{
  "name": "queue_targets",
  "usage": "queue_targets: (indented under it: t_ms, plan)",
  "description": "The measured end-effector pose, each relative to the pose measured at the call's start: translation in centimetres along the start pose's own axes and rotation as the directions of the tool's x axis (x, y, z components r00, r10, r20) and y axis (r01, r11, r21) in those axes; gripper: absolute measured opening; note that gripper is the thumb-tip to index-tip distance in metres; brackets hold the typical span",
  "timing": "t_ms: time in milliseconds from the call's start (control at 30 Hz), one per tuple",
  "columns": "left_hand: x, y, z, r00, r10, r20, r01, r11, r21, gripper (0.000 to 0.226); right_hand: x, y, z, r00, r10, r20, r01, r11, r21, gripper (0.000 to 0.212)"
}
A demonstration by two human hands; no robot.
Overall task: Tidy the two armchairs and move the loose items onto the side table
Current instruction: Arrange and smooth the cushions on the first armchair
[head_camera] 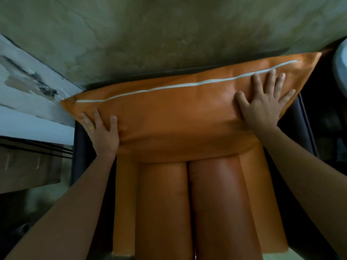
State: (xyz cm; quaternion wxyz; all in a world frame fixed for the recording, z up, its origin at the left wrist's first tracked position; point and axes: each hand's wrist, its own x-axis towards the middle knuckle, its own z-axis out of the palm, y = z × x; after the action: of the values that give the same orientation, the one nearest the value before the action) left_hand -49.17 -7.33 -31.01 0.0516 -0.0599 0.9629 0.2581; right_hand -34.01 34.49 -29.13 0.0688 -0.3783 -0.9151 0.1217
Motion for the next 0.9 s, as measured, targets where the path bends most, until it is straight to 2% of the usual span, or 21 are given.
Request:
queue_targets:
  t_ms: [100,167,300,400,467,567,633,700,767,833,900]
  plan:
    - [-4.5,-0.3,1.2,0.999,-0.032,-0.009,0.03,0.982,-0.186,0.079,-4.3,-0.4,0.7,1.0,-0.001,0.016,0.0,0.996,0.093,0.069]
    - [-8.8,-0.6,1.9,0.998,-0.027,0.054,0.042,0.956,-0.291,0.078,-8.0,-0.9,1.5,0.999,-0.015,0.045,0.006,0.984,0.176,0.068]
    - [-17.7,-2.9,3.6,0.958,0.112,0.263,-0.04,0.964,-0.264,0.085,-14.6,-2.6,2.6,0.983,-0.054,0.173,-0.015,0.929,0.37,0.077]
    - [-23.1,-5.5,4.6,0.936,0.006,0.353,0.074,0.974,-0.212,0.086,-19.4,-3.1,3.1,0.955,-0.148,0.257,-0.017,0.839,0.544,0.076]
    - [-26.4,-6.9,4.7,0.932,-0.067,0.355,0.125,0.982,-0.141,0.086,-22.7,-3.4,3.4,0.897,-0.2,0.395,-0.081,0.802,0.592,0.074]
    - [-30.0,-8.6,4.2,0.909,-0.188,0.373,0.237,0.967,-0.091,0.086,-27.7,-3.7,4.3,0.74,-0.267,0.618,-0.184,0.803,0.567,0.068]
    - [-31.0,-9.7,3.6,0.869,-0.288,0.403,0.366,0.921,-0.131,0.087,-30.7,-3.9,5.0,0.644,-0.293,0.707,-0.251,0.792,0.557,0.061]
    - [-31.6,-10.9,2.7,0.813,-0.356,0.46,0.498,0.835,-0.234,0.085,-32.8,-4.2,5.5,0.578,-0.314,0.754,-0.292,0.783,0.55,0.061]
    - [-31.5,-12.2,1.8,0.746,-0.405,0.528,0.602,0.75,-0.275,0.083,-34.1,-4.7,5.9,0.558,-0.309,0.77,-0.307,0.786,0.537,0.064]
    - [-31.1,-13.5,1.0,0.682,-0.424,0.596,0.663,0.703,-0.258,0.08,-34.8,-5.2,6.4,0.57,-0.278,0.773,-0.317,0.794,0.519,0.067]
    - [-30.6,-14.7,0.6,0.649,-0.4,0.646,0.687,0.673,-0.273,0.073,-35.4,-5.6,6.8,0.587,-0.257,0.768,-0.32,0.798,0.511,0.071]
